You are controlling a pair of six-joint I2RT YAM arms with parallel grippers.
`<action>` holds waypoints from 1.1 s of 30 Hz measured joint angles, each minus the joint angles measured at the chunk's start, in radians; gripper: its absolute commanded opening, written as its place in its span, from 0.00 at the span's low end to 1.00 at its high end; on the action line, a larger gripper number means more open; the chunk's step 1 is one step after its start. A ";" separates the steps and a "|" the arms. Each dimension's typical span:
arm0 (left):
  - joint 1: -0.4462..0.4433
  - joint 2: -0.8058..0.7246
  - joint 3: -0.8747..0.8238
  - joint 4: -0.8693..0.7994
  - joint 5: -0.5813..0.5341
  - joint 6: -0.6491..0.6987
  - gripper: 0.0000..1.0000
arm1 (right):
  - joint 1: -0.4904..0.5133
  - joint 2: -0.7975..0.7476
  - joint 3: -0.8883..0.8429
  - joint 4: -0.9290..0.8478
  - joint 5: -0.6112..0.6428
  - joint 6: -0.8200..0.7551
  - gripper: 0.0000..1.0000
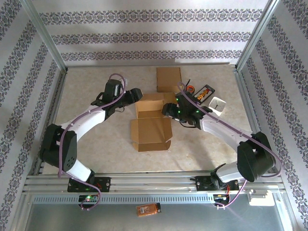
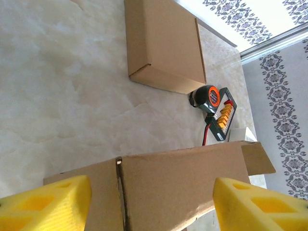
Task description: Fold the paper box
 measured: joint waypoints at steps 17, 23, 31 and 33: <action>0.006 0.061 0.007 0.000 0.051 -0.002 0.55 | 0.005 0.254 -0.017 0.337 0.143 0.006 0.74; 0.006 0.061 0.010 0.000 0.057 -0.001 0.55 | 0.005 0.289 -0.018 0.393 0.159 0.004 0.80; 0.006 0.061 0.013 0.000 0.056 0.000 0.55 | -0.006 0.299 -0.054 0.449 0.153 0.004 0.68; 0.006 0.061 0.013 0.000 0.056 0.000 0.55 | -0.007 0.299 -0.064 0.470 0.148 0.004 0.67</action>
